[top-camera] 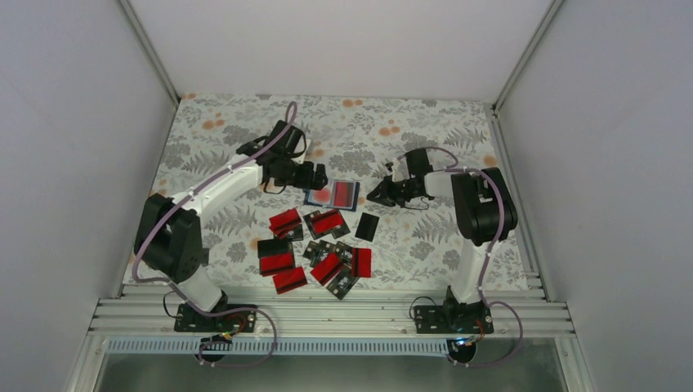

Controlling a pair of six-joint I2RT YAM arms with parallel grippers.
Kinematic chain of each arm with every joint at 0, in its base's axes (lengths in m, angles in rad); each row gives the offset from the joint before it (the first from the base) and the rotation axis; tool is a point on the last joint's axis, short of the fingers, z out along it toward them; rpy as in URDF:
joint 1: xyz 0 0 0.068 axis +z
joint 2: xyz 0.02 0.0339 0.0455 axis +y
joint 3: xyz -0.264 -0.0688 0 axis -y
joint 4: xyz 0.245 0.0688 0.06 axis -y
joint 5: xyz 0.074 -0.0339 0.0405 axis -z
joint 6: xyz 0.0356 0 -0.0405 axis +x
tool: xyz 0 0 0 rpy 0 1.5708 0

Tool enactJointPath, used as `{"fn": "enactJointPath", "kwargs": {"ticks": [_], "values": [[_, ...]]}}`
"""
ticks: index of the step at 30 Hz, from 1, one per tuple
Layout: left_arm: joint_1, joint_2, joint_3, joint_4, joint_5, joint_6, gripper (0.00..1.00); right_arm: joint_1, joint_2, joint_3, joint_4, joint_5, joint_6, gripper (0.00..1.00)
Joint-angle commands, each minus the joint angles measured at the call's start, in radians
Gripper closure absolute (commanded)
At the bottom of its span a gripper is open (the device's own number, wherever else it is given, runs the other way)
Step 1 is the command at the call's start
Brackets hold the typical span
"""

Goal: Put the credit cards into the card holder

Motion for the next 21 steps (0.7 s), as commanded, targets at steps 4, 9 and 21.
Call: {"fn": "enactJointPath", "kwargs": {"ticks": [4, 9, 21], "values": [[0.035, -0.036, -0.131, 0.101, -0.136, 0.078, 0.08, -0.002, -0.055, 0.026, -0.082, 0.062, -0.017, 0.89], [0.035, 0.035, -0.126, 0.145, -0.181, 0.115, 0.28, -0.001, -0.073, 0.026, -0.108, 0.069, -0.018, 0.87], [0.037, 0.163, -0.113, 0.158, -0.321, 0.133, 0.41, 0.010, -0.078, 0.038, -0.117, 0.041, -0.016, 0.83]]}}
